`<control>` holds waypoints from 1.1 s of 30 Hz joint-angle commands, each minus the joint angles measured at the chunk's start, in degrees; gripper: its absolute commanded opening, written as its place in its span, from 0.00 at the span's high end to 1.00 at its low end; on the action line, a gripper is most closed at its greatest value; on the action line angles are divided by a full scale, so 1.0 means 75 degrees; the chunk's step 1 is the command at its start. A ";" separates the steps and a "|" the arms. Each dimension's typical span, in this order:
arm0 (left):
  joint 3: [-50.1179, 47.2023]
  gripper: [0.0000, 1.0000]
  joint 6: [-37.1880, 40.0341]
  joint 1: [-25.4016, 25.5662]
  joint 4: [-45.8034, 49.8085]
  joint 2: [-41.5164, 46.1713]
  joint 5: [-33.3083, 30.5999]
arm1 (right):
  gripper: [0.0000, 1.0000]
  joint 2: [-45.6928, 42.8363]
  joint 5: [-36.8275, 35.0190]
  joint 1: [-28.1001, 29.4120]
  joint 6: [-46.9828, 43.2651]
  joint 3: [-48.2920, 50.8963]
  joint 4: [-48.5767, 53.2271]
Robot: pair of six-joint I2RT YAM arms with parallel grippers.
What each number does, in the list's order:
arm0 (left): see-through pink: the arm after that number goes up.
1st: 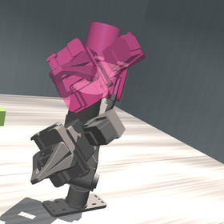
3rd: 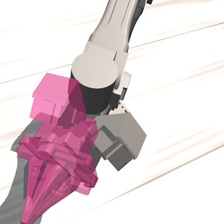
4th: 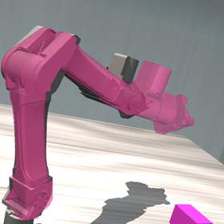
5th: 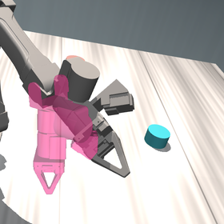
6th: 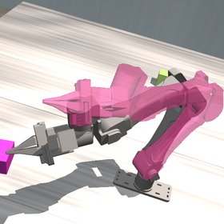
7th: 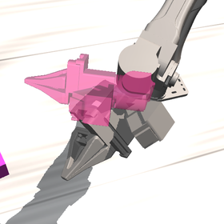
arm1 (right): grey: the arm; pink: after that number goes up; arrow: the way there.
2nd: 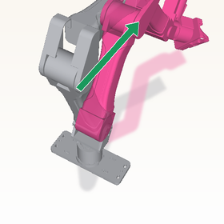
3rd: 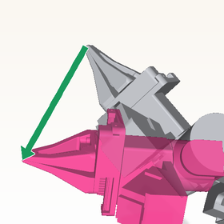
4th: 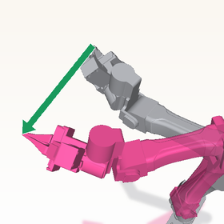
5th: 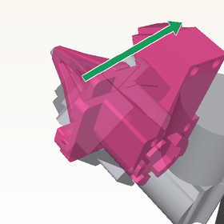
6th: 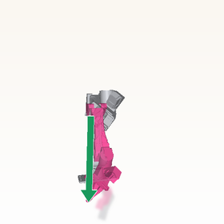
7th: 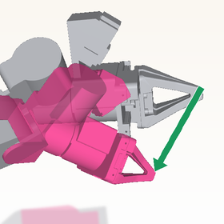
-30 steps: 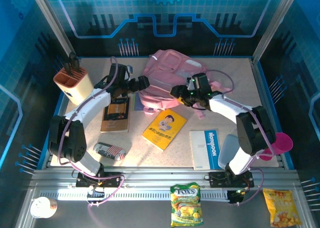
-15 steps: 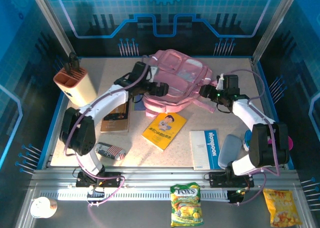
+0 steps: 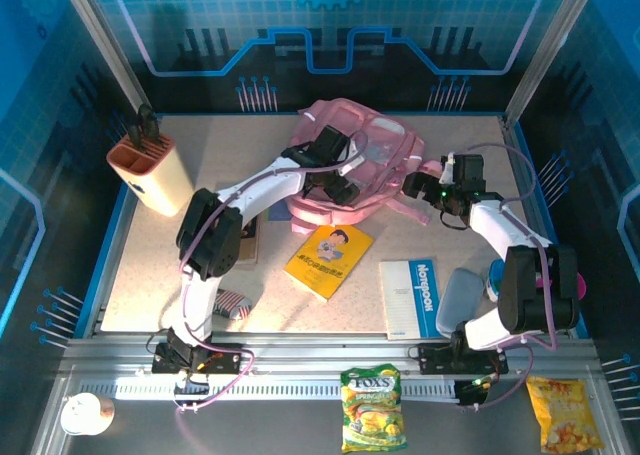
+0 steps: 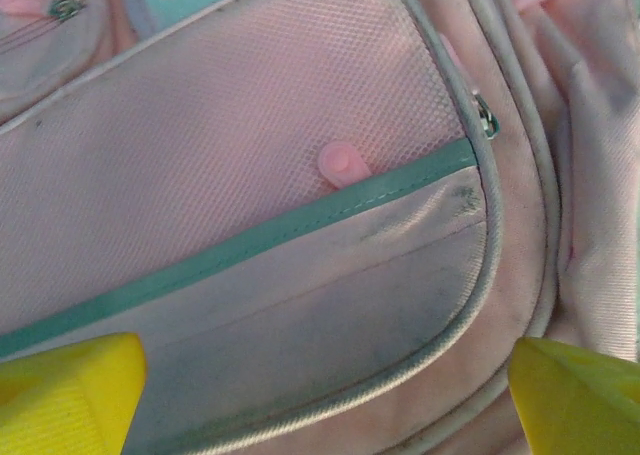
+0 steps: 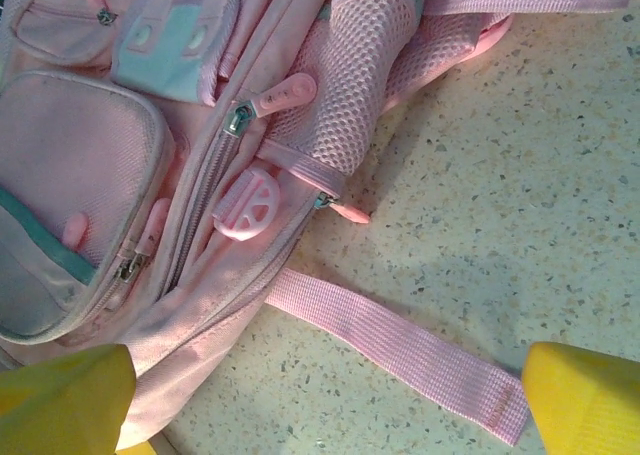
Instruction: Pack books, pencil case, and school supplies into a backpack
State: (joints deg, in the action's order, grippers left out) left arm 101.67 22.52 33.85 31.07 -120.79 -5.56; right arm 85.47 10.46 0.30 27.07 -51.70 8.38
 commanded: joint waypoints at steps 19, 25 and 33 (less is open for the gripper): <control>0.1556 0.30 0.1087 0.0209 0.0584 -0.1480 -0.0141 | 0.00 -0.0111 0.0233 -0.0233 -0.0105 0.0025 0.0347; 0.1608 0.44 0.1186 0.0221 0.0727 -0.1490 -0.0048 | 0.01 -0.0019 0.0357 -0.0274 -0.0015 -0.0006 0.0324; 0.1846 0.42 0.1842 0.0280 0.1261 -0.1722 -0.0290 | 0.03 0.0087 0.0498 -0.0294 0.0042 -0.0067 0.0360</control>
State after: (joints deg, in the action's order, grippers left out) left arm 113.21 33.65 35.73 37.01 -131.59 -5.61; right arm 85.41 12.88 -0.93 26.94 -51.70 9.93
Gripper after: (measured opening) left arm 0.580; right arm 0.973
